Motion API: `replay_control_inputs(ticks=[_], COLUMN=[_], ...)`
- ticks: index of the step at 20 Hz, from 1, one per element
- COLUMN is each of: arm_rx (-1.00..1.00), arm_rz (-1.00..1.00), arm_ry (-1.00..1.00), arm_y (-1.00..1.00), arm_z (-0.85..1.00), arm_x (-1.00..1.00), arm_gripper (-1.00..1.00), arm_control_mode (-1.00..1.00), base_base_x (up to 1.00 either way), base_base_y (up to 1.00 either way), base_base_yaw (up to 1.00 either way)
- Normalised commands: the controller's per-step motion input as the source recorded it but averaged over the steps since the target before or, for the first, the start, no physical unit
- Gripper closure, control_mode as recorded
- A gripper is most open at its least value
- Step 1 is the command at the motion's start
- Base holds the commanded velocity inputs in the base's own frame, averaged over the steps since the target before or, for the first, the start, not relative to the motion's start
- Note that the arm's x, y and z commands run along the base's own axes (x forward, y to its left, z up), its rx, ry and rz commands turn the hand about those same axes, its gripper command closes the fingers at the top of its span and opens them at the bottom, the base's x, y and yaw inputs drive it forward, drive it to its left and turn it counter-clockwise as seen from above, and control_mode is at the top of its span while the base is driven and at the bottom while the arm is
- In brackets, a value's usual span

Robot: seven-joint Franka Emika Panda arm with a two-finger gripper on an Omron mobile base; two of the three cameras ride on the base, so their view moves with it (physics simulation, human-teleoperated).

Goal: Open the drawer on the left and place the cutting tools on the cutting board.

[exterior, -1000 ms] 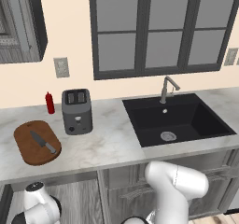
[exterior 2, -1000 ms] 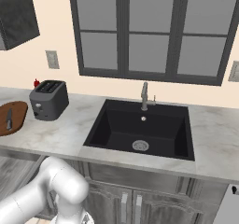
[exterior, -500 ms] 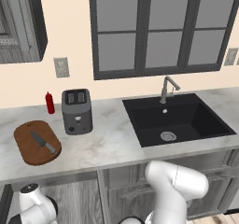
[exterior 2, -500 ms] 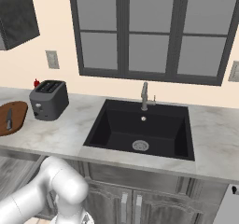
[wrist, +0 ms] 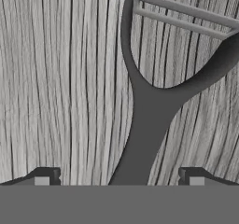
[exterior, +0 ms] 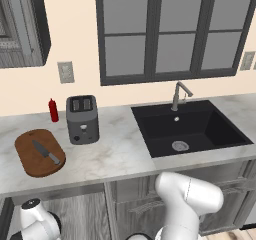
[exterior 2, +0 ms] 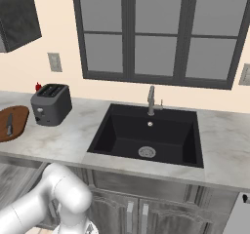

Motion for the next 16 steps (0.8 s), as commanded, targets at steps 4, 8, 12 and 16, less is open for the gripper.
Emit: replay_control_inputs(ticks=[4,8,12,16], arm_rx=[0.00,0.00,0.00,0.00], arm_rz=[0.00,0.00,0.00,0.00], arm_ry=[0.00,0.01,0.00,0.00], arm_y=[0.00,0.00,0.00,0.00], arm_z=[-0.19,-0.08,0.00,0.00], arm_x=[0.00,0.00,0.00,0.00], arm_gripper=[-1.00,-1.00,1.00,1.00], arm_control_mode=[-1.00,-1.00,-1.00,-1.00], base_base_x=[0.00,0.00,0.00,0.00], base_base_y=[0.00,0.00,0.00,0.00], base_base_yaw=[0.00,0.00,0.00,0.00])
